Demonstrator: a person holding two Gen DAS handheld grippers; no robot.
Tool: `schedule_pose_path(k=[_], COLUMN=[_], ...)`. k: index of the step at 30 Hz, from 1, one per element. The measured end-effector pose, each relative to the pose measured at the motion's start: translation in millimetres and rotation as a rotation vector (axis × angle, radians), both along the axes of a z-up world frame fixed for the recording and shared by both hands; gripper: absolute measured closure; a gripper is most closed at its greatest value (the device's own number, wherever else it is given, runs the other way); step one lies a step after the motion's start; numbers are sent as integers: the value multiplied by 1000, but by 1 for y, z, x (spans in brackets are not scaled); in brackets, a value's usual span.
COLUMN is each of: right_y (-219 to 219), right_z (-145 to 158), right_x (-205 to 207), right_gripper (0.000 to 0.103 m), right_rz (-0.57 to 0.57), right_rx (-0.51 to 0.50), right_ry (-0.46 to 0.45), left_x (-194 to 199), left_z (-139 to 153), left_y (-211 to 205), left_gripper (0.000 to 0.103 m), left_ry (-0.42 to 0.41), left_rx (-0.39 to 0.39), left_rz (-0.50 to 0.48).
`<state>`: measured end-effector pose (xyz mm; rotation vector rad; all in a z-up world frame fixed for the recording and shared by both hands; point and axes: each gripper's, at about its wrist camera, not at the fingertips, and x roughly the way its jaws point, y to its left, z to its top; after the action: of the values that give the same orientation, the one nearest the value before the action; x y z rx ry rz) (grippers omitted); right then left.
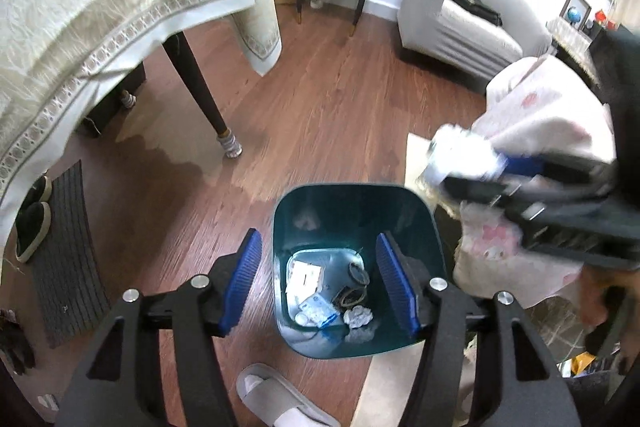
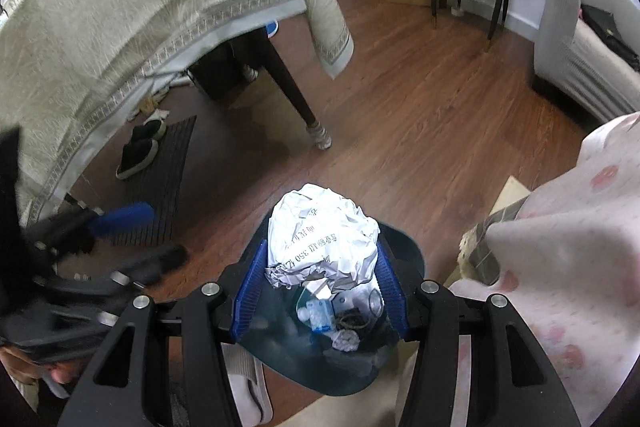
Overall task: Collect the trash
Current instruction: 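Carry the cup and foil ball over the teal bin and open both tools, then move both tools back over the table toward the white lid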
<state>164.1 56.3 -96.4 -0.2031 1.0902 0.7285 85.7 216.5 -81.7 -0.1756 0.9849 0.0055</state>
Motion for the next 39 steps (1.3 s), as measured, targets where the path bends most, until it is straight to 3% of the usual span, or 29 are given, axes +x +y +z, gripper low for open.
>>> schedule_pose_path(k=[8, 16, 19, 21, 23, 30, 35, 39], right_y=[10, 12, 10, 7, 4, 0, -3, -5], right_z=[-34, -55, -62, -63, -64, -49, -19, 9], right_x=[-8, -15, -17, -17, -17, -27, -36, -44], right_gripper=[49, 48, 45, 34, 30, 30, 30, 39], right_rz=[43, 78, 94, 94, 91, 125, 152, 176], right_rx=[-93, -161, -185, -202, -206, -169, -105, -44], right_ry=[49, 75, 87, 85, 96, 85, 33, -18], left_x=[-2, -1, 0, 1, 3, 8, 8, 10], left_z=[33, 63, 75, 79, 80, 89, 104, 109], left_y=[1, 1, -3, -7, -10, -17, -19, -22], left_gripper=[60, 65, 65, 65, 65, 65, 63, 61], left_ry=[-84, -152, -188, -201, -206, -228, -270, -290], left_rx=[-29, -84, -106, -106, -106, -102, -89, -94], left_rz=[16, 37, 29, 22, 18, 20, 25, 41])
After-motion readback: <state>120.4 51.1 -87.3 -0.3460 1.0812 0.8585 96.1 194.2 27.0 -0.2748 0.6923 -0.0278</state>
